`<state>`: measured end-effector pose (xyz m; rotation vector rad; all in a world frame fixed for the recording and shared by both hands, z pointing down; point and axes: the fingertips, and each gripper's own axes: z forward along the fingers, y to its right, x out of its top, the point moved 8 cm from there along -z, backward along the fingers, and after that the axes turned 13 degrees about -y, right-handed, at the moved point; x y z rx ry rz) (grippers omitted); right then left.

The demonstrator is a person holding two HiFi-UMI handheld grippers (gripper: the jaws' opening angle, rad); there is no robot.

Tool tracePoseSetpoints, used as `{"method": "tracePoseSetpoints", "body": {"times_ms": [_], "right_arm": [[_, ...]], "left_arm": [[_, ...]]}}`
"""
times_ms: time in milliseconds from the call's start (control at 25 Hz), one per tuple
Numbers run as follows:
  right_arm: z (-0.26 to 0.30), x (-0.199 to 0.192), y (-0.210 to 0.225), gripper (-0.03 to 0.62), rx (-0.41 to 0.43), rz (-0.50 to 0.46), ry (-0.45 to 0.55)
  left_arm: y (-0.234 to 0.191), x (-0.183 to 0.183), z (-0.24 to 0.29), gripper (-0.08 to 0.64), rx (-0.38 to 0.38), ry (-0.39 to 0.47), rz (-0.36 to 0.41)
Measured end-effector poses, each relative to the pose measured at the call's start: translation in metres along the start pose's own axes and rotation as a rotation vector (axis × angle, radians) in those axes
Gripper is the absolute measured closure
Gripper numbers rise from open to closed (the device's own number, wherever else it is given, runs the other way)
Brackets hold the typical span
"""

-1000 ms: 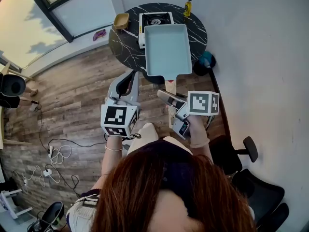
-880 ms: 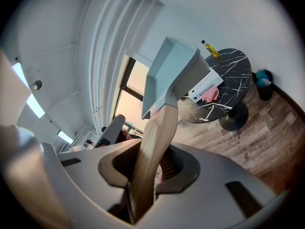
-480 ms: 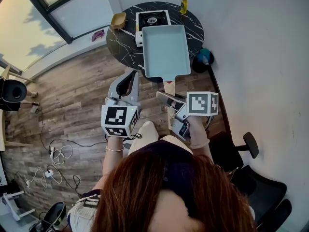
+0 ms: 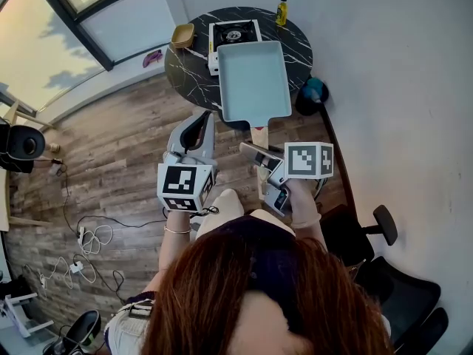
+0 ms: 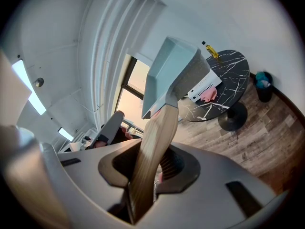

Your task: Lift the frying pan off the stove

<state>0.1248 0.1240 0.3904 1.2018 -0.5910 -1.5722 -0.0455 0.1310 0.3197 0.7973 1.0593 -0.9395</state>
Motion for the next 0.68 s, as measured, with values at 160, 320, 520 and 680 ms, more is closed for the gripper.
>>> {"method": "tracePoseSetpoints", "body": {"times_ms": [160,320,520,680], "right_arm": [[0.002,0.0,0.0,0.491,-0.001,-0.003,-0.007],[0.005,0.002,-0.001,0.491,-0.003,-0.008,-0.015],[0.009,0.007,-0.003,0.491,0.0,-0.015,-0.016],[0.014,0.011,-0.005,0.491,-0.004,-0.019,-0.019]], "left_arm": [[-0.002,0.001,0.0,0.548,0.004,0.008,-0.001],[-0.005,-0.001,0.001,0.548,0.009,0.01,-0.011],[-0.012,-0.002,0.003,0.548,0.011,0.01,-0.016],[-0.019,-0.002,0.005,0.548,0.012,0.012,-0.02]]}}
